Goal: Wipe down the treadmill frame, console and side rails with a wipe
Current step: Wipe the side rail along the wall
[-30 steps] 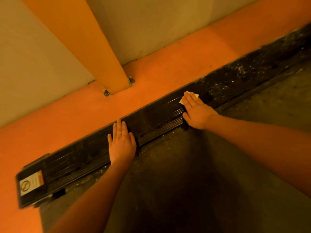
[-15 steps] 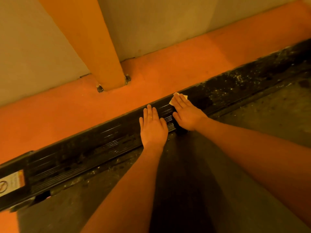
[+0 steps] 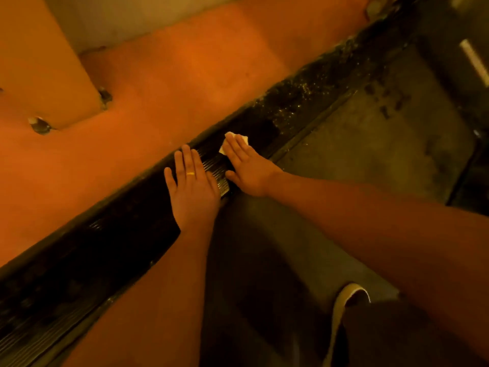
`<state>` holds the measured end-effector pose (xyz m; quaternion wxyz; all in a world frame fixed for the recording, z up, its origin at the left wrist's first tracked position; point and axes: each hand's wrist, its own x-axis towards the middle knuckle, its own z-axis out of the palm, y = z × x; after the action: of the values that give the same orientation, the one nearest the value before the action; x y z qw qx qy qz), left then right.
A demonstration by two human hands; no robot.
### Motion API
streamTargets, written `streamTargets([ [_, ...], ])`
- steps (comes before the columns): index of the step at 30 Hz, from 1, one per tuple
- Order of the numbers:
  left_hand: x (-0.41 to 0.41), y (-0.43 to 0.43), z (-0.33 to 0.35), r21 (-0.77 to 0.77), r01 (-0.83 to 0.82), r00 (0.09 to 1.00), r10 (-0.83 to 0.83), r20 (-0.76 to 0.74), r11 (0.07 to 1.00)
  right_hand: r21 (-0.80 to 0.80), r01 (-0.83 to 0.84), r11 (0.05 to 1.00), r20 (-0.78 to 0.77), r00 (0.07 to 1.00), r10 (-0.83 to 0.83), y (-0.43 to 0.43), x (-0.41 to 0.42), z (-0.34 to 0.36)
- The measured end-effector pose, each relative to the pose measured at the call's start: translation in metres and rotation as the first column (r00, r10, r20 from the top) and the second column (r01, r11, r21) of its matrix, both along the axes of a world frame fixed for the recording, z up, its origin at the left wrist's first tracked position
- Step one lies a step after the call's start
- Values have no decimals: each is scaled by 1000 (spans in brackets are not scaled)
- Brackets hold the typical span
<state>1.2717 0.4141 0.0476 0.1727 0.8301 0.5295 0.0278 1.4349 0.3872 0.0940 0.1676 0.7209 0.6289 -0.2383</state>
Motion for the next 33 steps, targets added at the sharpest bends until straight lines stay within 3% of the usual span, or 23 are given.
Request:
streamTargets([
  [4, 3, 3, 4, -59, -40, 999, 42, 26, 997, -28, 32, 999, -12, 999, -32, 1, -2, 2],
  [8, 5, 3, 3, -40, -49, 999, 48, -9, 998, 71, 14, 997, -100, 995, -6, -5, 8, -6],
  [13, 8, 1, -2, 29, -89, 996, 89, -6, 996, 242, -162, 957, -192, 959, 210, -7, 50, -22],
  [17, 10, -1, -4, 82, -149, 988, 144, 57, 985, 340, -321, 884, -140, 912, 385, 0, 83, -31],
  [24, 11, -3, -8, 215, -176, 984, 163, 74, 961, 416, -274, 867, -188, 907, 377, 1, 92, -38],
  [29, 13, -6, -2, 195, -187, 982, 187, 19, 963, 377, -234, 896, -267, 899, 347, -6, 91, -32],
  [33, 13, -6, -4, 191, -184, 983, 182, 29, 964, 479, -261, 838, -231, 884, 407, -34, 96, -43],
])
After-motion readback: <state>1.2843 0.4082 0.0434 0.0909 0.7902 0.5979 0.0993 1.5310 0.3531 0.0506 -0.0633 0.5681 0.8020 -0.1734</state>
